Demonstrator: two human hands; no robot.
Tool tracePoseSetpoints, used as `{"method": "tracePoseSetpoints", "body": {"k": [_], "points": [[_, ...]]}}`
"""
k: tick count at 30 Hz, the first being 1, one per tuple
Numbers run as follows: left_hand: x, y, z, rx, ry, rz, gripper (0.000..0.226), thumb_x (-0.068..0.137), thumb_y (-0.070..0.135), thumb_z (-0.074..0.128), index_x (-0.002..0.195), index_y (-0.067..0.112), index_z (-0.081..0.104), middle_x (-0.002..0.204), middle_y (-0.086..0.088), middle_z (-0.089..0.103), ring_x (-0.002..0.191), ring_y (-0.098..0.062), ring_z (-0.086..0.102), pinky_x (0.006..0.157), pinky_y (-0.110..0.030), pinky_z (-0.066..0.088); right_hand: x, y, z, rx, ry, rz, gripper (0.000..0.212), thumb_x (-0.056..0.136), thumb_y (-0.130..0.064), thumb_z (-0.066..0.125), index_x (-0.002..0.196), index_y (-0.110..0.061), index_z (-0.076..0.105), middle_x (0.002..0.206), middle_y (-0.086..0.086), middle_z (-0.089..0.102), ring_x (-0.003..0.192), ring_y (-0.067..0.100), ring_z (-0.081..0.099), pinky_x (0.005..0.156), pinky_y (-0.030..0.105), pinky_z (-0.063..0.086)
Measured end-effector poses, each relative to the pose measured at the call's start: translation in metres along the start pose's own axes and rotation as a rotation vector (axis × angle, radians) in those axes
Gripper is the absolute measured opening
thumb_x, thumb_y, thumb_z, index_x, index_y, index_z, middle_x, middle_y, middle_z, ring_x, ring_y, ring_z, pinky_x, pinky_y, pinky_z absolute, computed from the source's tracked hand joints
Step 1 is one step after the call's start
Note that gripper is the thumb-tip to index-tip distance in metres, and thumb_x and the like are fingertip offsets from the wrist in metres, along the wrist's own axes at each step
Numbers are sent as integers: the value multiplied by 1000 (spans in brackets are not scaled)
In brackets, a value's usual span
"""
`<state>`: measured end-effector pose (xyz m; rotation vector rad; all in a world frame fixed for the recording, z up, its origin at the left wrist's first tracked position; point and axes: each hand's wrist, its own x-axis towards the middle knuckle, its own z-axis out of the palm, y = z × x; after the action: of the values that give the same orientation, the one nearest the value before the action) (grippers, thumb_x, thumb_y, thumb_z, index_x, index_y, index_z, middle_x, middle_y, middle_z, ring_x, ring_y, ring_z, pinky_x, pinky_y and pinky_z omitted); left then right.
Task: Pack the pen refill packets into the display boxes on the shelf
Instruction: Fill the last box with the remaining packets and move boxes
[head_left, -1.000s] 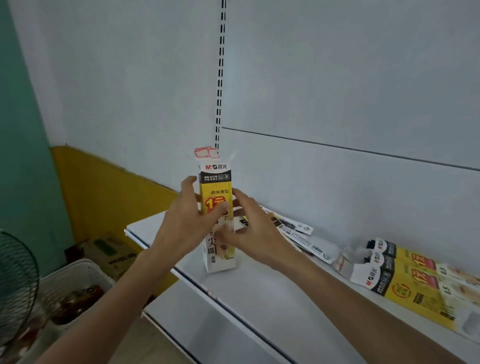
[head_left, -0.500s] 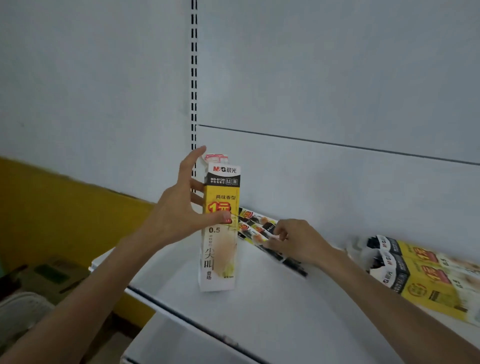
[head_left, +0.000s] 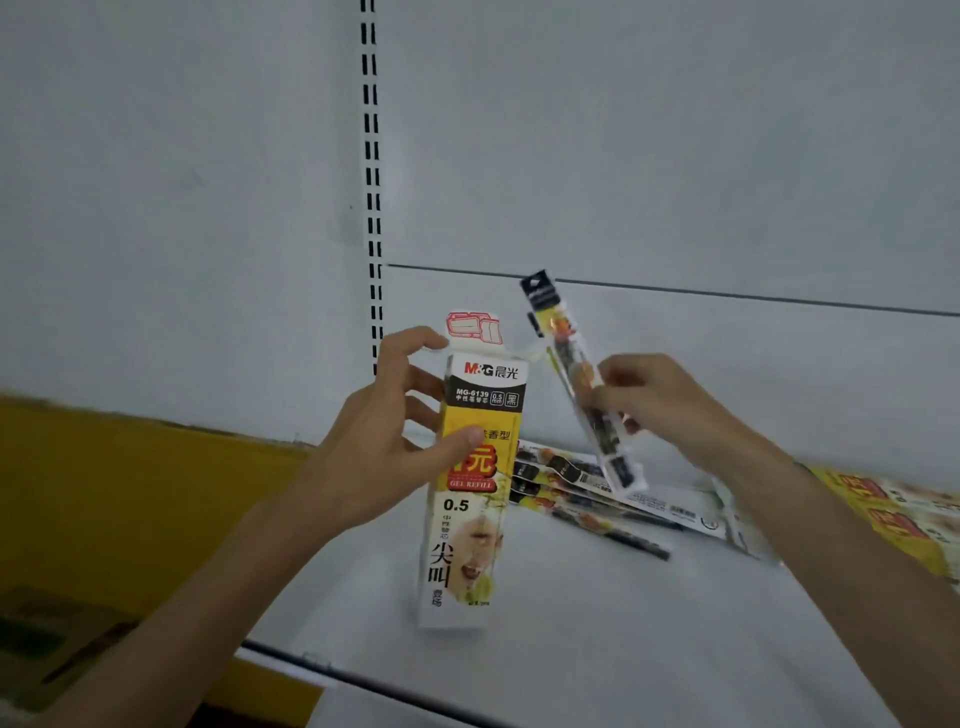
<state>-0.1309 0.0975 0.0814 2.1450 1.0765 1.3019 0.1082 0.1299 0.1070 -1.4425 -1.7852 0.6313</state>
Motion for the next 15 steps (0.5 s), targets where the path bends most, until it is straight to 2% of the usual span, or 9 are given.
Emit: {"method": "tracePoseSetpoints", "body": {"k": [2, 3, 6, 10, 15], "points": [[1, 1, -1, 9, -4, 43, 63, 59, 52, 61, 103, 67, 19, 94, 16, 55, 83, 4, 59, 60, -20, 56, -2, -30, -16, 298, 143, -81, 5, 86, -12, 61, 87, -10, 66, 84, 7, 65, 75, 18, 58, 68, 31, 48], [1, 1, -1, 11, -11, 62, 65, 60, 50, 63, 103, 70, 19, 94, 17, 55, 84, 5, 59, 59, -19, 56, -3, -45, -23, 409, 194, -134, 5, 86, -9, 60, 87, -9, 65, 84, 6, 64, 74, 17, 59, 66, 29, 50], [0, 0, 0, 53, -37, 129, 65, 68, 39, 70, 102, 69, 23, 97, 27, 51, 88, 7, 57, 59, -10, 52, -5, -81, -31, 603, 232, -263, 4, 86, -10, 60, 89, -11, 62, 81, 3, 61, 75, 19, 57, 63, 28, 48], [-3, 0, 1, 34, -61, 174, 53, 68, 45, 64, 104, 64, 29, 101, 38, 44, 99, 10, 52, 63, -4, 47, -4, -103, -24, 621, 221, -311, 6, 87, -11, 59, 88, -17, 59, 81, 0, 61, 69, 13, 58, 51, 21, 45], [-2, -7, -1, 35, -59, 183, 56, 66, 51, 59, 107, 65, 23, 103, 40, 41, 99, 8, 52, 65, -6, 49, 1, -104, -9, 549, 218, -303, 11, 84, -6, 63, 92, -10, 58, 71, -4, 64, 57, 10, 58, 47, 22, 44]]}}
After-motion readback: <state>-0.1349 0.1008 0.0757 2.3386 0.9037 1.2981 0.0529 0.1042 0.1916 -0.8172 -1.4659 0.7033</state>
